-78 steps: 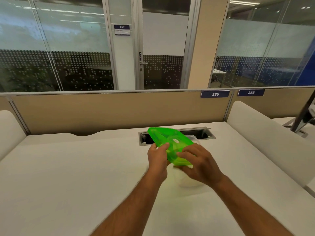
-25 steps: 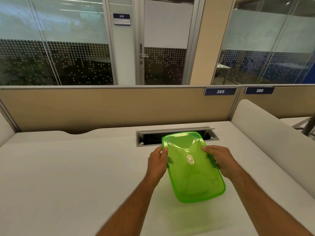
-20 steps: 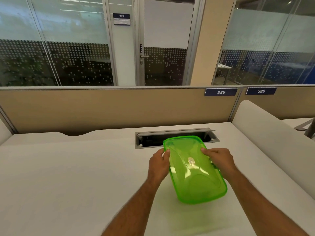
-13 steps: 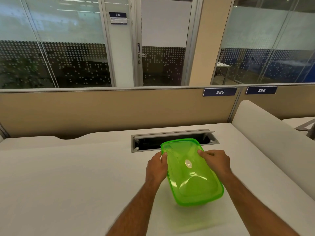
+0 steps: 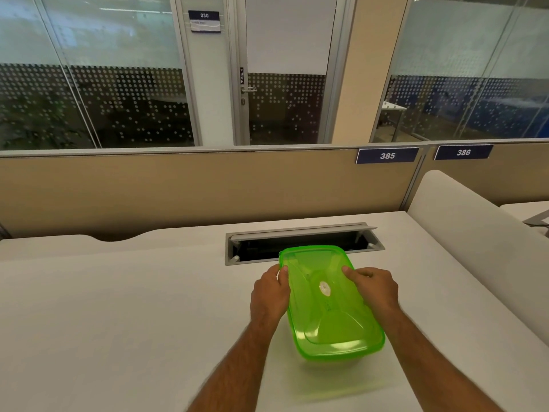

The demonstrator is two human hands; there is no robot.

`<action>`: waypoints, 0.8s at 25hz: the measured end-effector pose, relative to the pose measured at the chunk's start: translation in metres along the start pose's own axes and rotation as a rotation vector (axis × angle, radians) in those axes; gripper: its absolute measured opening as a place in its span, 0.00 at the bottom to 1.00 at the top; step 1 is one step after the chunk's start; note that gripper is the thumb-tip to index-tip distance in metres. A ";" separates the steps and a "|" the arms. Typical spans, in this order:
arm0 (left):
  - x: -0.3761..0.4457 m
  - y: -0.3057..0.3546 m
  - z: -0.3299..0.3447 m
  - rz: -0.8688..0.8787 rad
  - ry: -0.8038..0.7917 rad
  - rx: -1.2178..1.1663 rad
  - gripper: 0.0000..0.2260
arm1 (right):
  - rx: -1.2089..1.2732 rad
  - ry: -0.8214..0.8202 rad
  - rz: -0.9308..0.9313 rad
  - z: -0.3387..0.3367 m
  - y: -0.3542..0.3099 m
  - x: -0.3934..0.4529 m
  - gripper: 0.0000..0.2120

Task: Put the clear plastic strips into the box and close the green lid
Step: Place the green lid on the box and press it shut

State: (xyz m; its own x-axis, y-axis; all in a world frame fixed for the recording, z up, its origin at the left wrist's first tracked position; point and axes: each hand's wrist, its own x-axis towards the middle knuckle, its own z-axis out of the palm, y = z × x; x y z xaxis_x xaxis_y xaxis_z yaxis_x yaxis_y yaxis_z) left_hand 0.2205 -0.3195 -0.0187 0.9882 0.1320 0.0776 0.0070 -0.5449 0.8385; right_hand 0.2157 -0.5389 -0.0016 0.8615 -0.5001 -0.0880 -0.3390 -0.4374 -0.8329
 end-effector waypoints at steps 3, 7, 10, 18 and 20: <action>-0.001 -0.001 0.002 -0.025 0.007 0.013 0.17 | 0.023 -0.033 0.014 0.000 0.001 0.001 0.20; 0.000 0.001 0.002 -0.076 0.001 0.020 0.17 | 0.076 -0.062 0.041 0.003 0.003 0.003 0.18; 0.001 0.000 0.003 -0.112 -0.010 0.019 0.17 | 0.146 -0.104 0.085 0.006 0.005 0.007 0.17; 0.012 0.000 0.011 -0.174 -0.050 -0.094 0.15 | 0.237 -0.139 0.137 0.011 0.008 0.016 0.18; 0.013 -0.001 0.012 -0.185 -0.048 -0.128 0.14 | 0.275 -0.162 0.171 0.010 0.006 0.019 0.18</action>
State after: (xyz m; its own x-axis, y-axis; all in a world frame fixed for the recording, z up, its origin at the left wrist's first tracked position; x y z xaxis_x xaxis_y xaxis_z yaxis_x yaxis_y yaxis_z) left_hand 0.2354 -0.3271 -0.0243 0.9780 0.1788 -0.1072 0.1725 -0.4049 0.8979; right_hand 0.2335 -0.5433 -0.0140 0.8570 -0.4146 -0.3060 -0.3881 -0.1289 -0.9126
